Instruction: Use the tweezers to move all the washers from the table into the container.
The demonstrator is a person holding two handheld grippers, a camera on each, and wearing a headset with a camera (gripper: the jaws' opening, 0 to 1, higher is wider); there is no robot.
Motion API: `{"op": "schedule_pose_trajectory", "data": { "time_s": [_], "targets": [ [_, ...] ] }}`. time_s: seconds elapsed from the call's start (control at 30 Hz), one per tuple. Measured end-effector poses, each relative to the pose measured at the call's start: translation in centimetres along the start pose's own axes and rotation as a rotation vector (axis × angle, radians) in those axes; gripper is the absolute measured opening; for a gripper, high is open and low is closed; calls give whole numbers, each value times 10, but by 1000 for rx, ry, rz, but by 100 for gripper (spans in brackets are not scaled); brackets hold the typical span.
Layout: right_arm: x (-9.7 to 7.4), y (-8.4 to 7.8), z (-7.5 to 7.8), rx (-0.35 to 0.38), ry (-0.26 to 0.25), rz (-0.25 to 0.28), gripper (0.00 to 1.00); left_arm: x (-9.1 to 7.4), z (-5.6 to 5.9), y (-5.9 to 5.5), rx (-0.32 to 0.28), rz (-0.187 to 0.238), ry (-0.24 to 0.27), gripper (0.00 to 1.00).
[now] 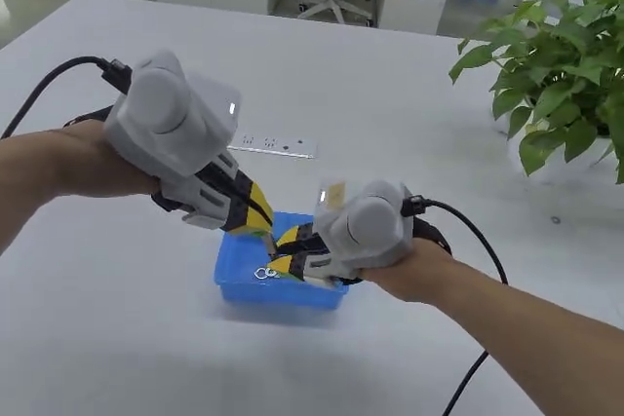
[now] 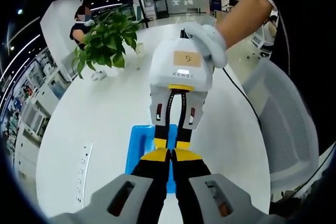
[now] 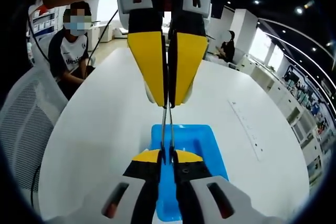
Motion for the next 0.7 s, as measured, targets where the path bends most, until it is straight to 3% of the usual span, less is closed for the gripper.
{"op": "schedule_pose_trajectory", "data": {
  "time_s": [0.37,0.7],
  "targets": [
    [-17,0,-19,-14,-15,-10,7,-8,19,9,22,-7,2,6],
    [-22,-8,-37,-52,-2,-59,6,-4,41,5,12,-3,2,6]
  ]
}}
Point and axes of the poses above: the centre of the closed fingertips' face, and the gripper's own axes: x roughly forward along the fingers, z roughly to its right, y roughly out of its top, the point moved 7 cm from there along -x, roughly backward along the fingers, and after that the axes turned 12 degrees about x, right-handed, at the moved point
